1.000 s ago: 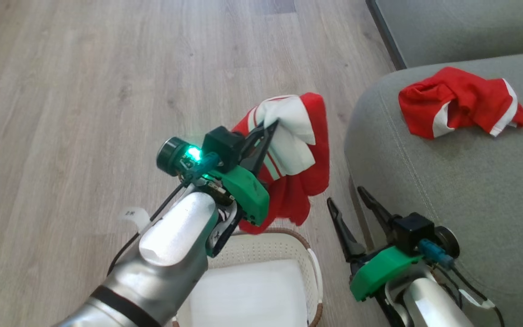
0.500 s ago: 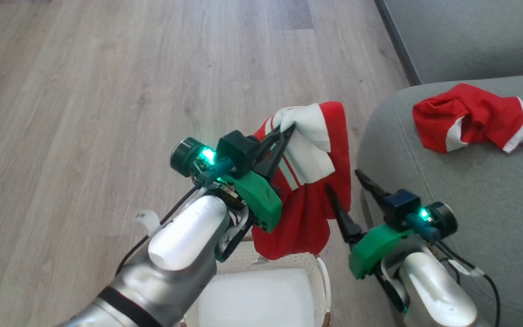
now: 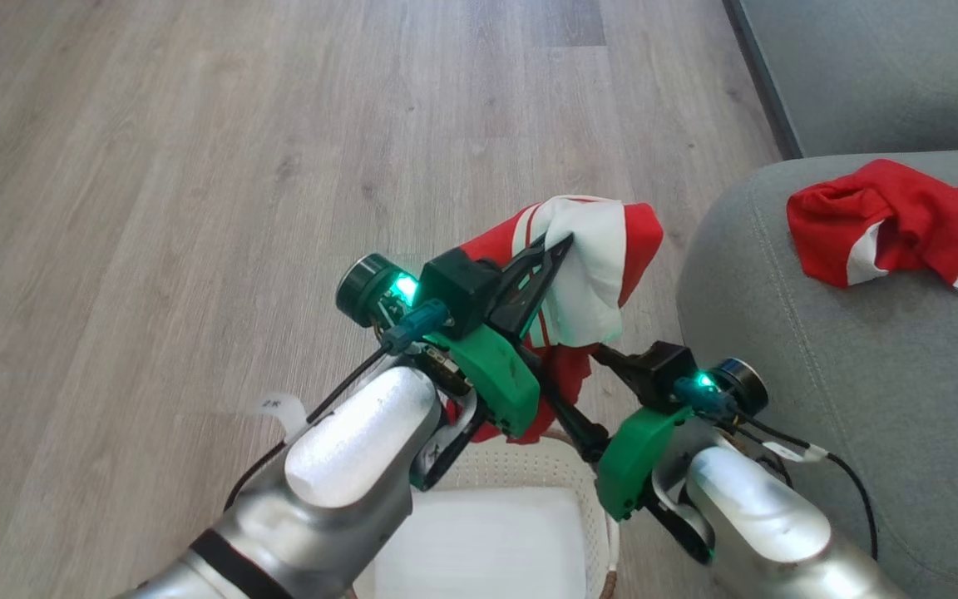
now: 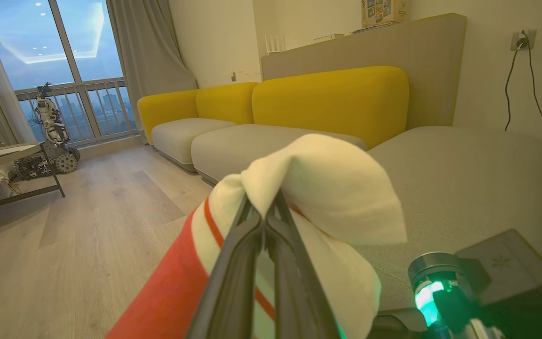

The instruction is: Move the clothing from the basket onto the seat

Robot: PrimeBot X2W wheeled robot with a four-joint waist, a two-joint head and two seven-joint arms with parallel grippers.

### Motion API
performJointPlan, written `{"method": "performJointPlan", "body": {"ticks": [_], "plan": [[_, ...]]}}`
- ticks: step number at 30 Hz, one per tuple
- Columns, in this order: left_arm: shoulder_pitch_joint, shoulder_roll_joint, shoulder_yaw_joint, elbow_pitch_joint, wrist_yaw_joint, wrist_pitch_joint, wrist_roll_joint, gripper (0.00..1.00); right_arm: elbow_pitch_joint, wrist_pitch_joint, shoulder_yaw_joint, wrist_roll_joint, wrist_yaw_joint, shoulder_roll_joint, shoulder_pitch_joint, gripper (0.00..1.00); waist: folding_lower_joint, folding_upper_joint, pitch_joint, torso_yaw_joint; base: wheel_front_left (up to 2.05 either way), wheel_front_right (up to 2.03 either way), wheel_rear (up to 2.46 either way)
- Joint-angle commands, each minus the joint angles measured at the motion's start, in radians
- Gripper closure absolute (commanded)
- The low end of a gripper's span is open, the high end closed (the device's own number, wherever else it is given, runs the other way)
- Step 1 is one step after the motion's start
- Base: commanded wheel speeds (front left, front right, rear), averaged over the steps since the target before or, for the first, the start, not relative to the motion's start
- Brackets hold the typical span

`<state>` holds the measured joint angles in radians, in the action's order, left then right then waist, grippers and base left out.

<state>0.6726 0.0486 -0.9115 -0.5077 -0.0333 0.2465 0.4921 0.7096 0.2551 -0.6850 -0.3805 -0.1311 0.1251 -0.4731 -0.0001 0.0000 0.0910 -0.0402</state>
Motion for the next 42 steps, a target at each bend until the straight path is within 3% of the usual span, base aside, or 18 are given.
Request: {"method": "performJointPlan", "body": {"ticks": [1, 4, 5, 6, 8, 13, 19, 21, 22, 23, 24, 34, 42], "plan": [[0.051, 0.004, 0.033, 0.038, -0.005, 0.000, 0.010, 1.00, -0.019, 0.007, -0.013, -0.011, 0.000, -0.010, -0.053, 0.00, 0.0001, 0.0000, -0.003, -0.002, 0.00, 0.00, 0.00], [0.049, 0.004, 0.029, 0.045, -0.008, -0.001, 0.015, 1.00, -0.004, 0.007, -0.037, -0.033, 0.000, -0.018, -0.077, 0.00, 0.0001, 0.0000, -0.008, -0.005, 0.00, 0.00, 0.00], [0.048, 0.004, 0.028, 0.046, -0.009, -0.001, 0.017, 1.00, -0.002, 0.007, -0.046, -0.039, 0.000, -0.021, -0.083, 0.19, 0.0001, 0.0000, -0.010, -0.006, 0.00, 0.00, 0.00], [0.047, 0.004, 0.028, 0.047, -0.010, -0.001, 0.021, 1.00, 0.000, 0.007, -0.055, -0.044, 0.000, -0.024, -0.089, 0.56, 0.0001, 0.0000, -0.011, -0.007, 0.00, 0.00, 0.00], [0.043, 0.003, 0.029, 0.046, -0.011, -0.001, 0.027, 1.00, 0.002, 0.007, -0.070, -0.053, 0.000, -0.025, -0.100, 1.00, 0.0001, 0.0000, -0.014, -0.007, 0.00, 0.00, 0.00], [0.025, 0.011, 0.048, 0.029, -0.019, 0.001, 0.052, 1.00, -0.013, 0.007, -0.077, -0.070, 0.000, -0.015, -0.112, 1.00, 0.0001, 0.0000, -0.021, 0.003, 0.00, 0.00, 0.00], [-0.010, 0.032, 0.070, -0.020, -0.029, 0.004, 0.076, 1.00, -0.067, 0.007, -0.010, -0.068, 0.000, 0.006, -0.099, 1.00, 0.0001, 0.0000, -0.027, 0.034, 0.00, 0.00, 0.00], [-0.022, 0.037, 0.082, -0.033, -0.034, 0.006, 0.085, 0.59, -0.094, 0.007, 0.026, -0.064, 0.000, 0.010, -0.093, 1.00, 0.0001, 0.0000, -0.030, 0.048, 0.00, 0.00, 0.00], [-0.022, 0.037, 0.082, -0.033, -0.034, 0.006, 0.085, 0.59, -0.094, 0.007, 0.026, -0.064, 0.000, 0.010, -0.093, 1.00, 0.0001, 0.0000, -0.030, 0.048, 0.00, 0.00, 0.00], [-0.027, 0.039, 0.086, -0.039, -0.035, 0.008, 0.086, 0.14, -0.107, 0.007, 0.042, -0.060, 0.000, 0.012, -0.090, 1.00, 0.0001, 0.0000, -0.031, 0.056, 0.00, 0.00, 0.00], [-0.032, 0.041, 0.090, -0.044, -0.037, 0.009, 0.088, 0.00, -0.120, 0.007, 0.058, -0.053, 0.000, 0.015, -0.087, 1.00, 0.0001, 0.0000, -0.033, 0.063, 0.00, 0.00, 0.00], [-0.084, 0.051, 0.135, -0.055, -0.037, 0.015, 0.066, 0.00, -0.210, 0.007, 0.188, 0.011, 0.000, 0.040, -0.067, 1.00, 0.0001, 0.0000, -0.044, 0.151, 0.00, 0.00, 0.00], [-0.148, 0.043, 0.178, 0.005, -0.023, 0.015, 0.018, 0.00, -0.264, 0.007, 0.246, 0.055, 0.000, 0.080, -0.068, 1.00, 0.0001, 0.0000, -0.047, 0.259, 0.00, 0.00, 0.00]]}}
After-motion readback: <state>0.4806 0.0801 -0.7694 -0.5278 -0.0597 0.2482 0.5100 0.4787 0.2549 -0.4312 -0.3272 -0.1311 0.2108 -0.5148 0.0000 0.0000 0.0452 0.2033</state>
